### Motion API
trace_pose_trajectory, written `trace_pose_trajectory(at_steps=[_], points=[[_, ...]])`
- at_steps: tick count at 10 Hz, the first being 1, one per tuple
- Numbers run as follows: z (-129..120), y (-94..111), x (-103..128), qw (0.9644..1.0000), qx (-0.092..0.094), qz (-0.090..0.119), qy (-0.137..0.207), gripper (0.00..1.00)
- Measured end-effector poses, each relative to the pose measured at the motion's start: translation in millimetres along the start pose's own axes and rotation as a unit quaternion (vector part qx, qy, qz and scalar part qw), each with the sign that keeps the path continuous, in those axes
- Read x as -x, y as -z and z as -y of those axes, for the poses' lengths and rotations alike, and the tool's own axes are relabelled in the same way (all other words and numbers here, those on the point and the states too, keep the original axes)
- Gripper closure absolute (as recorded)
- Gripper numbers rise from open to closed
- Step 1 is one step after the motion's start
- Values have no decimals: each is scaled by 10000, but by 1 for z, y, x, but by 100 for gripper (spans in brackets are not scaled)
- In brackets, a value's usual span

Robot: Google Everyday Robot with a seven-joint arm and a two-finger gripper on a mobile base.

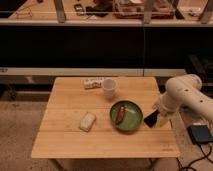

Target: Place the eraser on the white sponge

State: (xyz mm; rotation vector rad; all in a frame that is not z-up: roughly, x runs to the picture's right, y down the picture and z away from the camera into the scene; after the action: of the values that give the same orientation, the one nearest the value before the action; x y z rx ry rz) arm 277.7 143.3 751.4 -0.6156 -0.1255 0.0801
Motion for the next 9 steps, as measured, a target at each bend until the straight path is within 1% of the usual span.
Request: trace_pose_trajectory(at_steps=[1, 2, 4, 5, 6, 7, 8, 9], points=[[4, -13, -7, 9999, 28, 147, 24, 35], [8, -34, -22, 9995, 90, 284, 84, 35], [7, -65, -40, 9987, 256, 427, 119, 35], [8, -87, -49, 9979, 356, 521, 148, 35], [9, -99, -52, 9974, 402, 576, 183, 35], [16, -111, -54, 9966, 402, 673, 250, 35], [25, -119, -56, 9963, 339, 711, 333, 35], [32, -121, -58, 9963, 276, 718, 391, 35]])
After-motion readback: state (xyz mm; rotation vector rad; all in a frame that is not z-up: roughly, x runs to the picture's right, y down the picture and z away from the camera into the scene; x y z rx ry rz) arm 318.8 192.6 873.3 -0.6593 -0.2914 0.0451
